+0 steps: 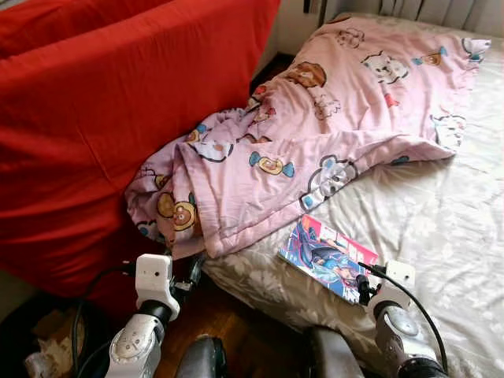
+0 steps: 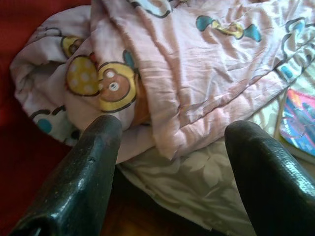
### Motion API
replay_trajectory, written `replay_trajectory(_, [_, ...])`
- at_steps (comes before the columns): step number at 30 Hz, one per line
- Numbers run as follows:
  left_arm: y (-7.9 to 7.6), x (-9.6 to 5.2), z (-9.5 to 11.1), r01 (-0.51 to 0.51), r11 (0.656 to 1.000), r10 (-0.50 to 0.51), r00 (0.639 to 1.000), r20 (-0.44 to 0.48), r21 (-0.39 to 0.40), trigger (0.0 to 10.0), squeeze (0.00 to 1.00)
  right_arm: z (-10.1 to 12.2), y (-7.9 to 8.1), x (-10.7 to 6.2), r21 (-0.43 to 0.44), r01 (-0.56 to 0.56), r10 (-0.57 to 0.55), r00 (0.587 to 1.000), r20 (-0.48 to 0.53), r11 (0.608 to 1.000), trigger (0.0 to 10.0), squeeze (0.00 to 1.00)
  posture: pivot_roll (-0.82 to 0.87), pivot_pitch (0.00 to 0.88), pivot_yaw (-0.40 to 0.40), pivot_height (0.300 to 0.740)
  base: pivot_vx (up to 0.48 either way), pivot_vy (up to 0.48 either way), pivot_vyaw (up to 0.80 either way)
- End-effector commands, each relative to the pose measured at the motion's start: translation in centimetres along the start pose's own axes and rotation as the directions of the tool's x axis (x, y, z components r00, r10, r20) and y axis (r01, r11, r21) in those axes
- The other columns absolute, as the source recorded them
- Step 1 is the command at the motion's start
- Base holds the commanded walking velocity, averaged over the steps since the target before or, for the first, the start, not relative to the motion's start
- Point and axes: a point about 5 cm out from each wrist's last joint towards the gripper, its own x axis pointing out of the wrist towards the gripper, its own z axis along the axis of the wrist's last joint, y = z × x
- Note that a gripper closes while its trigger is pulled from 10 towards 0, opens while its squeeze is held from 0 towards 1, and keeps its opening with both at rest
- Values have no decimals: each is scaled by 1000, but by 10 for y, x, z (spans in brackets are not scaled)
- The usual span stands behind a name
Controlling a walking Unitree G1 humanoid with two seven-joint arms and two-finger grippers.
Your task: Clean up the room
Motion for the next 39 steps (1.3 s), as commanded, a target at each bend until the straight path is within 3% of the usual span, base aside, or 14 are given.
replay_trajectory(1, [3,-7,-5,2,1000,-1,999,-34,9,10000,0,-10,-4,-2,11,12,-12,999,-36,1000,10000,0,-5,290,87,641,0,0,0])
replay_trajectory(8, [5,-17,-7,5,1000,-4,998,-56,13,10000,0,-8,-8,-1,24,38,-37,999,-31,999,10000,0,5,307,99,641,0,0,0])
replay_trajectory(9, [5,-18,-7,6,1000,-5,998,-59,15,10000,0,-8,-8,-1,28,34,-33,999,-31,999,4824,0,6,307,100,641,0,0,0])
replay_trajectory(11, [5,-18,-7,6,1000,-5,998,-60,15,10000,0,-8,-8,-1,30,32,-31,999,-31,999,4824,0,6,307,100,641,0,0,0])
replay_trajectory(12, [5,-18,-6,7,1000,-6,998,-60,17,10000,0,-9,-7,-1,21,18,-17,999,-37,1000,0,0,11,305,102,641,0,0,0])
replay_trajectory(26, [10,-15,-3,8,999,-6,998,-63,34,10000,0,-8,0,0,31,-9,10,999,-35,999,0,0,14,286,106,641,0,0,0])
replay_trajectory(39, [11,-3,-2,11,999,-8,999,-53,41,10000,0,-13,-3,-1,39,6,-4,998,-58,999,0,0,-2,250,99,641,0,0,0])
